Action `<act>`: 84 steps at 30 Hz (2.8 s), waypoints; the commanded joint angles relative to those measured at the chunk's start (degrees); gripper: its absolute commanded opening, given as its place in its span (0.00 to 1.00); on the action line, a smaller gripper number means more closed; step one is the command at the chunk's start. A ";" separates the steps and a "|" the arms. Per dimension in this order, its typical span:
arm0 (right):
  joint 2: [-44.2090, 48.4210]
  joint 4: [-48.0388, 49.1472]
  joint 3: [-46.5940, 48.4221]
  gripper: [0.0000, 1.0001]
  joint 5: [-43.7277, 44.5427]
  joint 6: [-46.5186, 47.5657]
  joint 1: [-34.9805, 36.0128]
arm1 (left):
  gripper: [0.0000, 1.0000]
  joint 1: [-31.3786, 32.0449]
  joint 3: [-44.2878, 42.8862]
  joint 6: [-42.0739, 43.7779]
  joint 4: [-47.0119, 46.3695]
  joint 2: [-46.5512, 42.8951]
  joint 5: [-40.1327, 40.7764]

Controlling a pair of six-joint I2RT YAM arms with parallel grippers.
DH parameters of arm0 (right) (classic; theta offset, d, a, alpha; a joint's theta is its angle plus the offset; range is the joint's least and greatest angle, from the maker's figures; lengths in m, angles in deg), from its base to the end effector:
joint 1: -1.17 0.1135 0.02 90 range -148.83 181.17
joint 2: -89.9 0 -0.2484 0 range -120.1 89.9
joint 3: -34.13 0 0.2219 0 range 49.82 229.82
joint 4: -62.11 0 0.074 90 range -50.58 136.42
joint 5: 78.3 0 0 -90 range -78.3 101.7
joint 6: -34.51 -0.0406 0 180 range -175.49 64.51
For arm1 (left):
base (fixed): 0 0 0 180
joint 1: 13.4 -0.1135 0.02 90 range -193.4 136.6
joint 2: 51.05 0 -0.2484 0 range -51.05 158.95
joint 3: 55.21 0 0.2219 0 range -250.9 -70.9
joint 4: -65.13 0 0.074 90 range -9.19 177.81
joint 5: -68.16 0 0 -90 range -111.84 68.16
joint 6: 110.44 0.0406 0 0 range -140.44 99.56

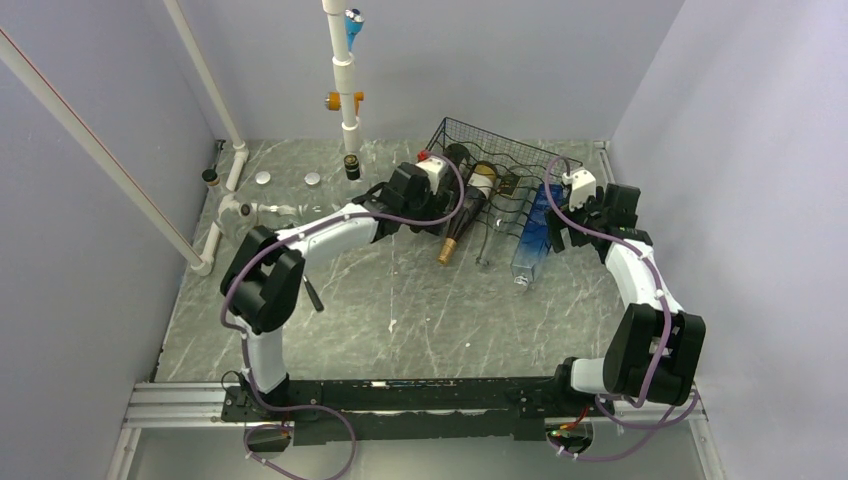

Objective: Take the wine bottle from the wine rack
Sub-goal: Adjust the wine rack at the center of the board, then pick up the wine bottle from the wine rack.

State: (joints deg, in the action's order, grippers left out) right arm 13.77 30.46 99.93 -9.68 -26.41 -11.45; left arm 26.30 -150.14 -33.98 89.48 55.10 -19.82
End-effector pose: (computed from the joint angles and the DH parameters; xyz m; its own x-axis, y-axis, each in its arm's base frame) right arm 0.2588 -0.0428 0.2401 -0.5408 -0.3427 -0.7682 -0.3706 0.9169 -0.1482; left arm 0.3086 -0.2544 0.2423 -0.5794 0.1769 -0.7956 0.4944 0.8523 -0.1705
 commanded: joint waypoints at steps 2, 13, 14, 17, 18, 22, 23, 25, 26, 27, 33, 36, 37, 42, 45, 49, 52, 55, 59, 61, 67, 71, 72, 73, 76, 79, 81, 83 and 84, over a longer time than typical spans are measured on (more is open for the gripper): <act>2.61 -2.11 2.72 0.98 -4.77 2.69 -0.47 | 0.81 -2.76 -5.93 2.94 2.61 4.26 0.07; 3.87 -2.58 2.80 0.99 -6.50 3.21 -1.13 | 0.71 -4.90 -13.64 2.78 6.60 12.53 -3.34; 4.09 -2.50 2.73 0.99 -6.75 3.26 -1.21 | 0.70 -4.90 -14.31 2.80 6.93 13.11 -3.09; 4.62 -2.40 2.54 0.99 -7.31 3.29 -1.50 | 0.70 -4.90 -16.45 2.97 8.09 14.91 -2.78; 4.73 -2.33 2.54 0.99 -7.44 3.35 -1.60 | 0.69 -4.90 -17.14 3.11 8.56 15.49 -2.94; 5.03 -2.31 2.45 0.99 -7.84 3.35 -1.86 | 0.67 -4.98 -19.16 3.26 9.61 17.82 -3.55; 5.07 -2.31 2.45 0.99 -7.87 3.35 -1.92 | 0.66 -4.99 -19.45 3.26 9.79 18.18 -3.72; 5.20 -2.31 2.37 0.99 -7.98 3.38 -2.01 | 0.65 -4.99 -20.01 3.17 10.05 19.07 -3.97; 5.16 -2.31 2.36 0.99 -8.11 3.40 -2.05 | 0.65 -5.03 -20.21 3.03 10.13 19.28 -4.10; 5.26 -2.31 2.36 0.99 -8.15 3.37 -2.12 | 0.65 -4.99 -20.37 2.95 10.15 19.55 -4.19; 5.22 -2.40 2.36 0.99 -8.53 3.44 -2.23 | 0.58 -5.08 -21.78 2.35 10.62 21.27 -4.95; 5.35 -2.40 2.36 0.99 -8.60 3.45 -2.27 | 0.56 -5.07 -23.11 2.04 11.49 22.63 -5.40; 5.41 -2.40 2.36 0.99 -8.65 3.52 -2.31 | 0.56 -5.07 -23.51 1.93 11.71 22.93 -5.43; 5.52 -2.48 2.36 0.99 -8.85 3.53 -2.39 | 0.56 -5.23 -24.03 1.33 11.99 23.90 -5.78; 5.61 -2.49 2.36 0.99 -8.98 3.66 -2.41 | 0.49 -5.25 -23.94 1.17 11.99 23.95 -5.97; 5.88 -2.64 2.36 0.99 -9.36 3.70 -2.40 | 0.32 -5.25 -22.52 1.44 11.31 22.54 -6.31; 6.11 -2.67 2.36 0.99 -9.65 3.79 -2.41 | 0.06 -5.25 -20.93 1.76 10.66 21.00 -6.02; 6.39 -2.75 2.36 0.99 -9.96 3.79 -2.49 | 0.00 -5.17 -17.85 1.98 9.29 18.27 -5.71; 6.53 -2.75 2.30 0.99 -10.29 3.79 -2.49 | 0.00 -4.46 -13.10 2.78 7.58 13.72 -3.74; 6.65 -2.84 2.36 0.99 -10.51 3.86 -2.49 | 0.00 -3.78 -11.05 3.33 7.06 11.65 -2.68; 7.20 -2.93 2.28 0.99 -11.03 3.88 -2.54 | 0.00 -1.56 -5.46 4.29 6.66 7.18 0.67; 7.62 -3.10 2.28 0.99 -11.58 3.96 -2.58 | 0.00 -0.82 -1.42 3.56 6.30 4.23 1.57; 7.72 -3.11 2.21 0.99 -11.84 4.04 -2.58 | 0.00 -0.73 -0.30 3.30 6.23 3.43 1.65; 7.83 -3.17 2.19 0.99 -12.11 4.12 -2.65 | 0.00 -0.70 0.89 3.01 6.08 2.50 1.61; 8.38 -3.49 2.10 0.99 -13.17 4.63 -2.67 | 0.00 -0.59 4.61 2.66 5.06 -0.49 1.08; 9.01 -3.75 1.93 0.99 -14.56 5.08 -2.67 | 0.00 -0.49 7.42 2.39 4.70 -2.94 0.02; 9.31 -4.06 1.92 0.99 -15.49 5.55 -2.66 | 0.00 -0.21 8.68 2.23 4.84 -4.31 -0.74; 9.58 -4.28 1.84 0.99 -16.28 5.91 -2.67 | 0.00 0.08 10.13 2.05 4.95 -5.72 -1.36; 9.68 -4.44 1.76 0.99 -16.64 6.14 -2.67 | 0.00 0.25 10.86 1.84 4.96 -6.45 -1.47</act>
State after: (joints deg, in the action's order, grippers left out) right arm 21.66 26.07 100.34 -22.75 -22.00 -13.81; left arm 25.34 -140.53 -32.17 97.85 54.24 -18.20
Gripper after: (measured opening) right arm 0.991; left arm 0.374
